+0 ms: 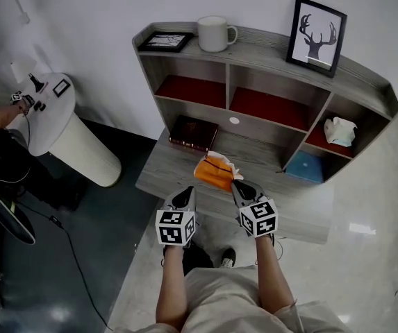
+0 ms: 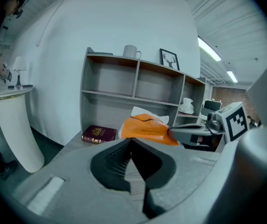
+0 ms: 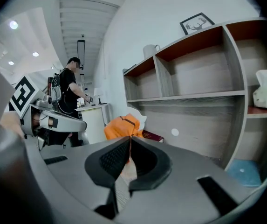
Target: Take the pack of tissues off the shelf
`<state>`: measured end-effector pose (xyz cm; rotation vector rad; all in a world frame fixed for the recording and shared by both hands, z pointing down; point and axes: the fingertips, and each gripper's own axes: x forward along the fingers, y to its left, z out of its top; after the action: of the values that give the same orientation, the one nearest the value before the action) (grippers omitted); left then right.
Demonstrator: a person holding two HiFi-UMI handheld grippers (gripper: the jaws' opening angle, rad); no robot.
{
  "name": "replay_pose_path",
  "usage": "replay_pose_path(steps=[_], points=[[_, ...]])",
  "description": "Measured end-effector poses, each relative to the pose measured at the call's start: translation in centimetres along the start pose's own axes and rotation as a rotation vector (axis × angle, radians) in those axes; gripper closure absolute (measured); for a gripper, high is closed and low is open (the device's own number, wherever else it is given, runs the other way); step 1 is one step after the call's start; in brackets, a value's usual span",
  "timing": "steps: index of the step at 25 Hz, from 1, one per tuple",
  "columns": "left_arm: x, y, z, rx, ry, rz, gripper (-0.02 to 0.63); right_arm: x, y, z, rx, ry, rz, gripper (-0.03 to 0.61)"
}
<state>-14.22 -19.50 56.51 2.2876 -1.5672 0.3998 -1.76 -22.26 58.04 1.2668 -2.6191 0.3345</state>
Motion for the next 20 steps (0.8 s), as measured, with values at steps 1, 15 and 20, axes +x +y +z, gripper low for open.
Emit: replay_pose_path(steps=[1,15,20], points=[[0.0,0.1,0.0,0.007,0.004,0.001,0.606,0.1,-0.1,0.1,0.004,-0.003,-0.001,0.557],[0.0,1.3,1.4,0.021,-0.008,0.030,0.606,0.8,-0.7,1.6,0.037,-0.048,0.016,0.557],[0.6,1.2,2.2,0.028,-0.011,0.025,0.605,0.7,-1.5,2.0,0.034,-0.050,0.009,0.558]])
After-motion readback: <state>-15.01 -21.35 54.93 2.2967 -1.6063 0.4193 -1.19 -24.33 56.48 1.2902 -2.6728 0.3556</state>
